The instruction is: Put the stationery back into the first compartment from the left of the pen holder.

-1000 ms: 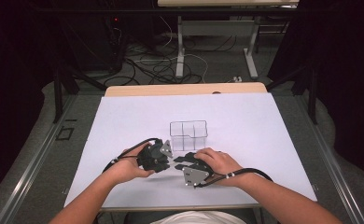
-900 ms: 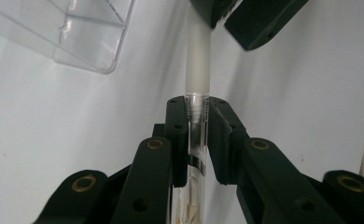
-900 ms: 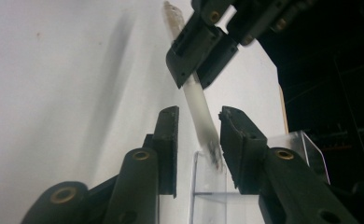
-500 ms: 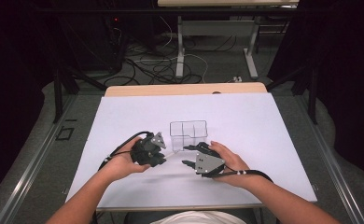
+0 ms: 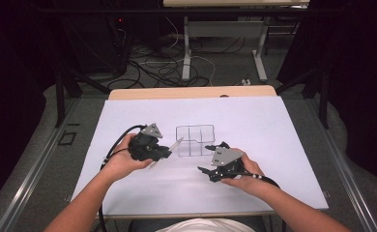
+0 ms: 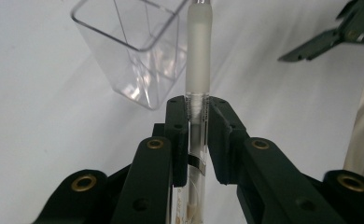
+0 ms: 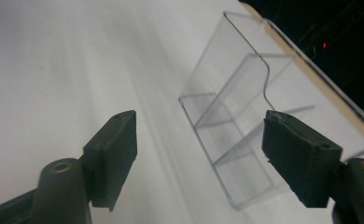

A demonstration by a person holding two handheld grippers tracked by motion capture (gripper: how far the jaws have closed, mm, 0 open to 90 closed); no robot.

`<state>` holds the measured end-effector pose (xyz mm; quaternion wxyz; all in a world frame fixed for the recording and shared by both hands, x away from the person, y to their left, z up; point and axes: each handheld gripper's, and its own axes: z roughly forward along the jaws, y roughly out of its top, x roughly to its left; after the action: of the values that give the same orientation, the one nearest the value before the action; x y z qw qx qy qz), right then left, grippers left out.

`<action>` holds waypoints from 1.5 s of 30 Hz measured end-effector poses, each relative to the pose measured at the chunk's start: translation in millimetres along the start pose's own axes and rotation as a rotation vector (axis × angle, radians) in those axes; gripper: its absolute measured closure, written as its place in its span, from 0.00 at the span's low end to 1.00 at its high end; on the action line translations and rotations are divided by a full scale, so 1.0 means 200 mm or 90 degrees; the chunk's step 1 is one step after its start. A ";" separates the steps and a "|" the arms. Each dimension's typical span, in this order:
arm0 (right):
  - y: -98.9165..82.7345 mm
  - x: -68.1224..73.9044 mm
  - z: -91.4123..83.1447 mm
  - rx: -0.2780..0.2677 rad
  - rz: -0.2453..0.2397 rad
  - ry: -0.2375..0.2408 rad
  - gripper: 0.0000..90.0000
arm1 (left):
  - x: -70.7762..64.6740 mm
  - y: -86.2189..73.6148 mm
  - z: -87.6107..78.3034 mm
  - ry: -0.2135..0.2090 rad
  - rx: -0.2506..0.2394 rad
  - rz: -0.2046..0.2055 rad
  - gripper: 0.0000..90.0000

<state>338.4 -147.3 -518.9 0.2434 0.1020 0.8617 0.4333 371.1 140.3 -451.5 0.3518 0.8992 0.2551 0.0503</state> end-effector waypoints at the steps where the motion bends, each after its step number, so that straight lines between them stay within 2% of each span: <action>1: -0.01 -0.01 0.00 0.003 0.015 -0.001 0.28 | 0.01 0.00 -0.01 0.000 -0.014 -0.007 0.88; 6: -0.06 -0.06 -0.01 0.030 0.090 0.007 0.20 | 0.04 0.02 -0.04 0.008 -0.082 -0.029 0.88; 10: -0.10 -0.09 -0.01 0.060 0.148 -0.004 0.18 | 0.06 0.05 -0.06 0.007 -0.115 -0.038 0.88; 11: -0.11 -0.10 -0.01 0.060 0.157 -0.007 0.18 | 0.06 0.05 -0.06 0.009 -0.123 -0.038 0.88; 12: -0.12 -0.11 -0.01 0.064 0.168 -0.007 0.18 | 0.06 0.06 -0.05 0.017 -0.142 -0.044 0.88; 16: -0.15 -0.14 -0.03 0.070 0.209 -0.019 0.18 | 0.07 0.09 -0.06 0.022 -0.167 -0.050 0.88; 18: -0.16 -0.15 -0.03 0.068 0.233 -0.023 0.17 | 0.08 0.10 -0.06 0.034 -0.195 -0.055 0.88; 19: -0.17 -0.16 -0.03 0.067 0.239 -0.024 0.17 | 0.08 0.11 -0.06 0.033 -0.199 -0.055 0.88; 20: -0.17 -0.17 -0.04 0.067 0.246 -0.028 0.17 | 0.08 0.12 -0.06 0.040 -0.219 -0.065 0.88; 21: -0.18 -0.17 -0.04 0.066 0.254 -0.029 0.17 | 0.09 0.13 -0.06 0.040 -0.221 -0.061 0.88; 25: -0.20 -0.19 -0.04 0.066 0.283 -0.041 0.17 | 0.09 0.17 -0.05 0.049 -0.253 -0.076 0.88; 28: -0.21 -0.20 -0.06 0.077 0.296 -0.046 0.16 | 0.09 0.19 -0.03 0.057 -0.273 -0.084 0.88; 30: -0.23 -0.22 -0.07 0.062 0.300 -0.057 0.14 | 0.09 0.20 -0.01 0.064 -0.285 -0.089 0.88; 31: -0.23 -0.22 -0.07 0.064 0.311 -0.061 0.12 | 0.09 0.21 -0.01 0.067 -0.289 -0.092 0.88; 33: -0.24 -0.24 -0.08 0.061 0.308 -0.068 0.08 | 0.09 0.22 0.01 0.075 -0.297 -0.099 0.88; 37: -0.26 -0.24 -0.08 0.059 0.328 -0.074 0.07 | 0.10 0.23 0.05 0.085 -0.319 -0.116 0.88; 42: -0.28 -0.24 -0.07 0.057 0.321 -0.081 0.05 | 0.09 0.23 0.08 0.101 -0.343 -0.125 0.88; 45: -0.28 -0.25 -0.08 0.057 0.329 -0.088 0.04 | 0.09 0.23 0.11 0.104 -0.346 -0.127 0.88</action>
<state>374.6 -210.9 -538.2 0.1783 0.3587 0.8067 0.4345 412.9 107.5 -438.2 0.5610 0.7357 0.3470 0.1538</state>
